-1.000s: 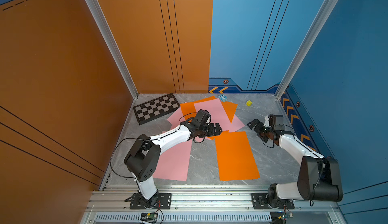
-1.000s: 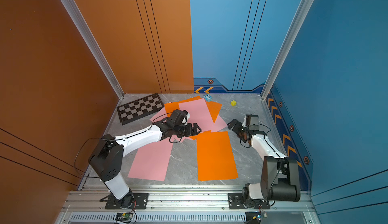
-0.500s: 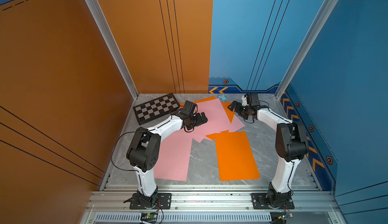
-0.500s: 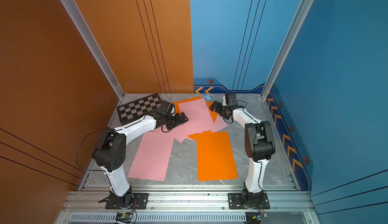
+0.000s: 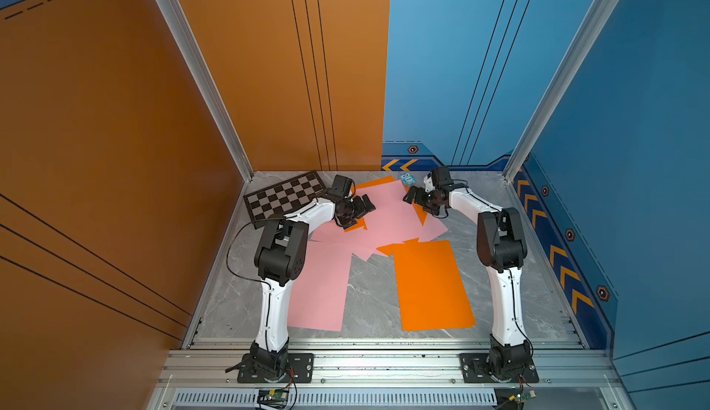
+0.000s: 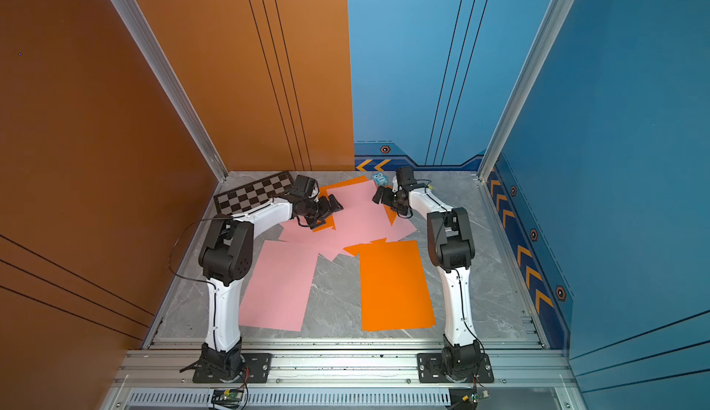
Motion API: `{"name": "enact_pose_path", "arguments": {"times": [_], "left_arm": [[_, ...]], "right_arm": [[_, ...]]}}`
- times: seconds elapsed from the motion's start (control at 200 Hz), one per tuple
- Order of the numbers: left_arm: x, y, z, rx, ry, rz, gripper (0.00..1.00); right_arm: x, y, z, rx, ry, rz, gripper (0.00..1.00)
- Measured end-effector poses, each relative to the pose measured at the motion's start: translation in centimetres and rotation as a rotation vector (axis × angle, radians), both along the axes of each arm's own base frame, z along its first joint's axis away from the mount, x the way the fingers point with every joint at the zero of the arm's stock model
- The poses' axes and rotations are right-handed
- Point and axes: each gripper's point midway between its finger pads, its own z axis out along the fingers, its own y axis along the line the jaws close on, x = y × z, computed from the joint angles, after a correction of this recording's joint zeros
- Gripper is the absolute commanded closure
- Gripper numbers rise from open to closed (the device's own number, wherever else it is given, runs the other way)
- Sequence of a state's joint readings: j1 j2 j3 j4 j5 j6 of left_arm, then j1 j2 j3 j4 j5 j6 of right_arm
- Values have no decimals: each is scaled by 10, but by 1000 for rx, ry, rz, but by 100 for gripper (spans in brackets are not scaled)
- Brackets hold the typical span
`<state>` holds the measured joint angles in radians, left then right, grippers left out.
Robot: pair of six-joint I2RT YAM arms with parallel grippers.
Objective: Sort the scattered colored papers by color
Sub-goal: Place the colored paper, then pick up the colored paper.
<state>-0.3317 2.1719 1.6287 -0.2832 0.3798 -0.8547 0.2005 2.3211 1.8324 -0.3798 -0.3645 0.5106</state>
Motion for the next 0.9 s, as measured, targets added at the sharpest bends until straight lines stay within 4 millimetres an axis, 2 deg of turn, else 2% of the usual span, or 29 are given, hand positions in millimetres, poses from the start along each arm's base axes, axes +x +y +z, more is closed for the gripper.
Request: {"name": "enact_pose_path", "arguments": {"times": [0.125,0.235,0.515,0.901], "left_arm": [[9,-2,-3,-26,12,17,2],[13,-3,-14,-38,43,33,2],[19,-8,-13,-80,56,50,2],[27,-17,-11,-123,56,38,2]], "right_arm": [[0,0,0,-7,-2,7,0],[-1,-1,-3,-12,6,12,0],[-2,1,-4,-2,8,19,0],[-4,19,-2,111,-15,84,1]]}}
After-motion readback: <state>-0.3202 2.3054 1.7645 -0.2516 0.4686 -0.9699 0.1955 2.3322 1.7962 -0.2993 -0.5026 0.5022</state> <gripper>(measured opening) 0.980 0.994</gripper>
